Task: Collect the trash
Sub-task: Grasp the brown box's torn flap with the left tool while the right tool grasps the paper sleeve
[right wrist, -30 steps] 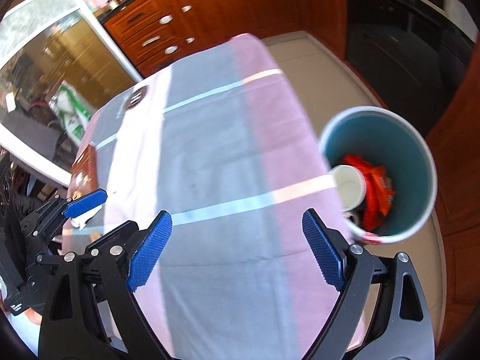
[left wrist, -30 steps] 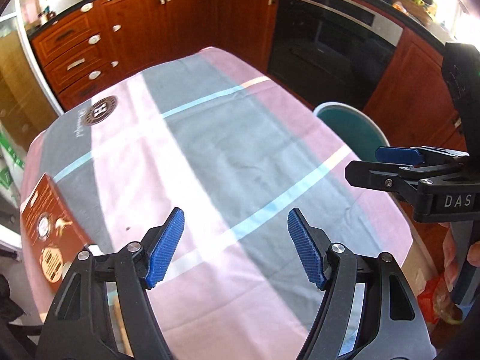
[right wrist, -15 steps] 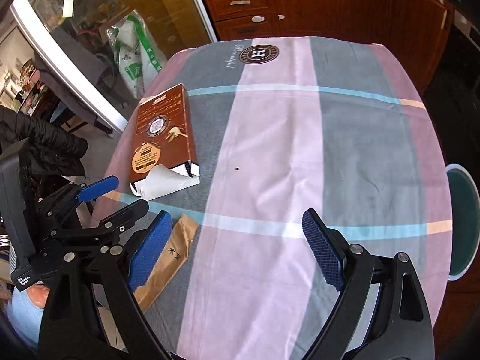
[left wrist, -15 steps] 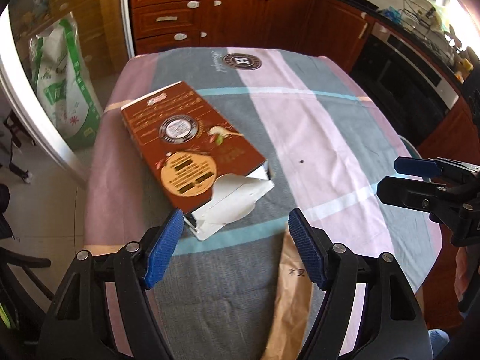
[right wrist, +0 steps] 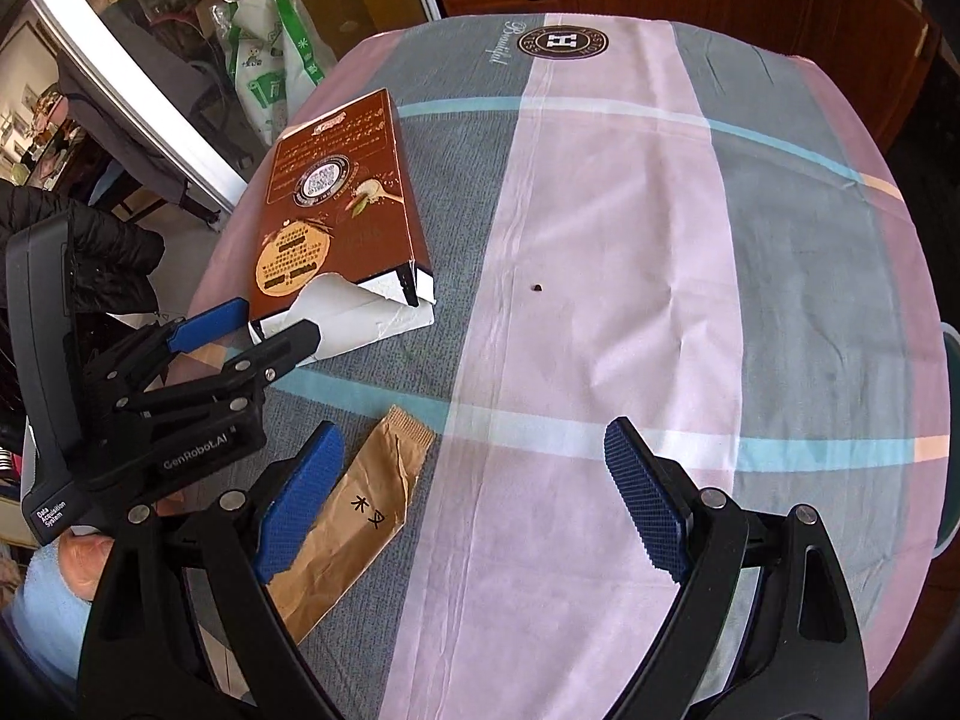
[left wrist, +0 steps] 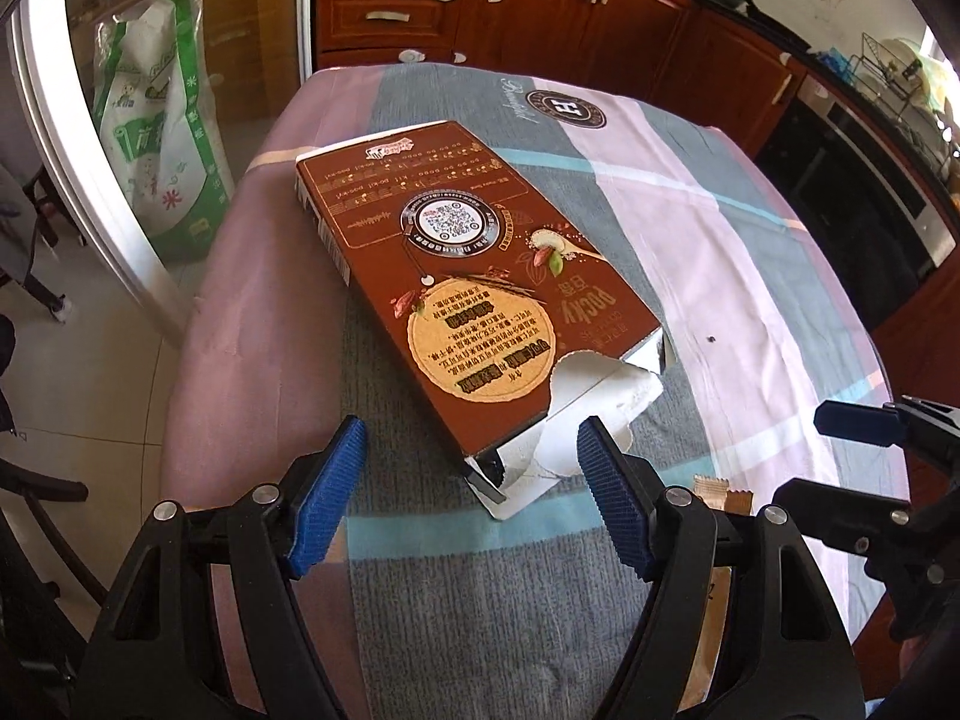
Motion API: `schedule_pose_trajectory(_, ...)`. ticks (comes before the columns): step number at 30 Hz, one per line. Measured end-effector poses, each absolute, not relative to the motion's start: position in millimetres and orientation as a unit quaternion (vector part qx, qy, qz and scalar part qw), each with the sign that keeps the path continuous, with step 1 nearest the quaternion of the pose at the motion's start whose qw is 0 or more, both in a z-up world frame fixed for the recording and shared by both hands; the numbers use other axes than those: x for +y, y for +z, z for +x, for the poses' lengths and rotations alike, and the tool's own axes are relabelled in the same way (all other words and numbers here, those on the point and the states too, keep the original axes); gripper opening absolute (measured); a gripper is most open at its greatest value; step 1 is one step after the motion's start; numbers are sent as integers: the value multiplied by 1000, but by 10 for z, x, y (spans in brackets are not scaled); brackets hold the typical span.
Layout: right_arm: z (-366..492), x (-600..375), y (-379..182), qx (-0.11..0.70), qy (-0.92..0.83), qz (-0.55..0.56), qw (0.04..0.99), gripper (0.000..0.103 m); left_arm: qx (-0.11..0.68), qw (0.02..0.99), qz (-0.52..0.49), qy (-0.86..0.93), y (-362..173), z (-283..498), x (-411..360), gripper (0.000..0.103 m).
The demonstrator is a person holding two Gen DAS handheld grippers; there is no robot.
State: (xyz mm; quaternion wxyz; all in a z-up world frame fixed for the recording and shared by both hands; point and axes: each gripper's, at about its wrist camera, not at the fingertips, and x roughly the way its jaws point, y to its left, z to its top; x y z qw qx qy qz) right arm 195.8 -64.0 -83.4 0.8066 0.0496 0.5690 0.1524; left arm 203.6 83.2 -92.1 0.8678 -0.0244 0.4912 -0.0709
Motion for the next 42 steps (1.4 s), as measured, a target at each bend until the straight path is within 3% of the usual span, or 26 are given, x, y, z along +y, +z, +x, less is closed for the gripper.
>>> schedule_pose_trajectory(6, 1945, -585, -913, 572, 153, 48, 804, 85, 474, 879, -2, -56, -948, 2121, 772, 73)
schedule_pose_trajectory(8, 1935, -552, -924, 571, 157, 45, 805, 85, 465, 884, 2, -56, -942, 2127, 762, 55)
schedule_pose_trajectory(9, 1931, -531, -931, 570, 160, 43, 805, 85, 463, 884, 7, -57, -939, 2126, 757, 51)
schedule_pose_trajectory(15, 1865, -432, -952, 567, 171, 25, 806, 80, 460, 886, 15, -60, -936, 2061, 789, 39)
schedule_pose_trajectory(25, 1636, -339, -976, 569, 187, 7, 801, 45, 451, 890, 23, -58, -845, 1841, 881, 37)
schedule_pose_trajectory(32, 1644, -198, -1016, 562, 192, -9, 805, 32, 451, 890, 29, -59, -803, 1700, 955, 37)
schedule_pose_trajectory(33, 1659, -175, -1018, 559, 191, -15, 807, 28, 450, 891, 29, -59, -790, 1686, 964, 37)
schedule_pose_trajectory(35, 1680, -142, -1026, 557, 190, -25, 808, 4, 448, 892, 27, -58, -760, 1660, 976, 37)
schedule_pose_trajectory(39, 1668, -196, -955, 551, 196, -9, 811, 2, 439, 896, 29, -62, -662, 1598, 966, 35)
schedule_pose_trajectory(40, 1663, -226, -913, 546, 195, -7, 815, 2, 437, 897, 32, -62, -634, 1589, 953, 26)
schedule_pose_trajectory(41, 1663, -272, -861, 540, 191, -4, 820, 2, 436, 897, 32, -65, -602, 1587, 940, 25)
schedule_pose_trajectory(42, 1668, -322, -808, 534, 187, 0, 825, 2, 435, 897, 31, -67, -576, 1588, 919, 11)
